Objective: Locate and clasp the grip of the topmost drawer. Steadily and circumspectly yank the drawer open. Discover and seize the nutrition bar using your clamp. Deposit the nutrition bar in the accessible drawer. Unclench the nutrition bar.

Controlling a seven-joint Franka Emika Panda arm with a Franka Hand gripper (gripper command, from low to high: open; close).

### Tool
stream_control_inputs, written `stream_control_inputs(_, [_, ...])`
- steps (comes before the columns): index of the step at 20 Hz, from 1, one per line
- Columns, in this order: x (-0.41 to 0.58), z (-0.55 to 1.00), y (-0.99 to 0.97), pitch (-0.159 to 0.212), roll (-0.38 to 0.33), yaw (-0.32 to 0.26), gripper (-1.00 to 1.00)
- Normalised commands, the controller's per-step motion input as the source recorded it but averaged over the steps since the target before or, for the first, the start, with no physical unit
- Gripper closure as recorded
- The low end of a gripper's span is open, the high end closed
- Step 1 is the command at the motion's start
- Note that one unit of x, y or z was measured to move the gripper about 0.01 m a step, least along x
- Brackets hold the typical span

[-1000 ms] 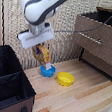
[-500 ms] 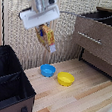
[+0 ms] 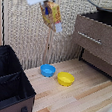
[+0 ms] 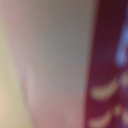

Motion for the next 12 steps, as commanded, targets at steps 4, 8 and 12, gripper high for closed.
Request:
stream_control_inputs(4, [0.015,0.64,-0.55,0.126,0.003,0.000,1.00])
stream_control_inputs(8, [0.000,0.63,-0.73,0.142,0.020,0.000,1.00])
stream_control_inputs(12, [0.000,0.67,-0.89,0.145,0.046,-0.005,1.00])
